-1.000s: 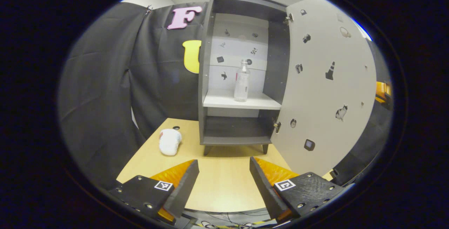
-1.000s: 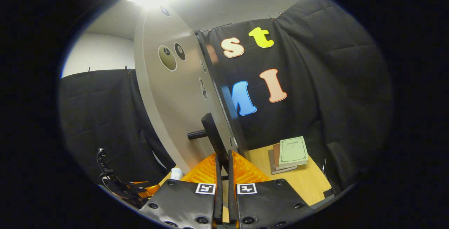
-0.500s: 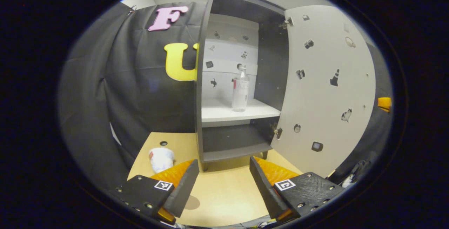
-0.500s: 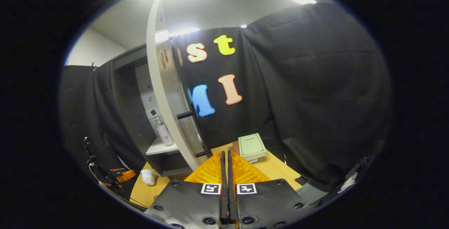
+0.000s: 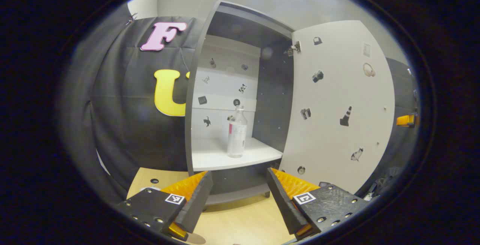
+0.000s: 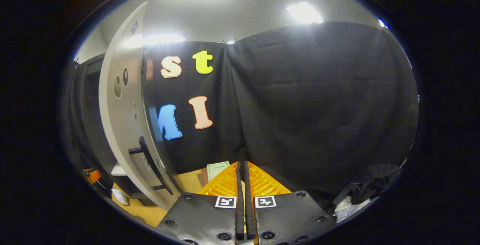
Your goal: Open the cabinet door with the right hand, grasp the bottle in the cabinet with the left hand and place it on the coaster, then close the cabinet door with the right hand.
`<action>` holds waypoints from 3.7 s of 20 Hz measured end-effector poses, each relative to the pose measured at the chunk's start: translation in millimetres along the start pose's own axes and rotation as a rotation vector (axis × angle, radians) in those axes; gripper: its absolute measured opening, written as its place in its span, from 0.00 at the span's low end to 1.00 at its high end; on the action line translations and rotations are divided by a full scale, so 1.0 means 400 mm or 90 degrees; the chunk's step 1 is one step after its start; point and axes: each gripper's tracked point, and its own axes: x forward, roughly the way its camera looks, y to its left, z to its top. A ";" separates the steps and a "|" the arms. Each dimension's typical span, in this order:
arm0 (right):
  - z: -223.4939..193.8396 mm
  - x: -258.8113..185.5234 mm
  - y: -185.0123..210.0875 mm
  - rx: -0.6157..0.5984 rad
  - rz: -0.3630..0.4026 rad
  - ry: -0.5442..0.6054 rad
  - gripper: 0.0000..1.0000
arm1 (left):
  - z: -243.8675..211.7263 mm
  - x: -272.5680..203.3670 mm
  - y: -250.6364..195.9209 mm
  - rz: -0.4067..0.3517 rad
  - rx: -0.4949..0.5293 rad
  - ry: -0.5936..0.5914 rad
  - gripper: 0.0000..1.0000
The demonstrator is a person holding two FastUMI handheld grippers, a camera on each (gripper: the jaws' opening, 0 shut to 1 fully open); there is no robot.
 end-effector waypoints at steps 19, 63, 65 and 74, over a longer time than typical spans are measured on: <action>-0.021 0.415 0.043 -0.025 0.046 0.002 0.96 | 0.142 0.449 0.025 0.045 0.015 -0.053 0.88; -0.116 0.611 0.042 0.008 0.084 0.068 0.98 | 0.092 0.628 0.000 0.034 0.021 -0.053 0.69; -0.119 0.592 0.047 0.018 0.087 0.071 0.97 | 0.111 0.587 -0.005 0.029 0.027 -0.057 0.67; -0.101 0.454 0.064 0.032 0.101 0.064 0.98 | 0.217 0.344 0.014 0.027 0.075 -0.097 0.68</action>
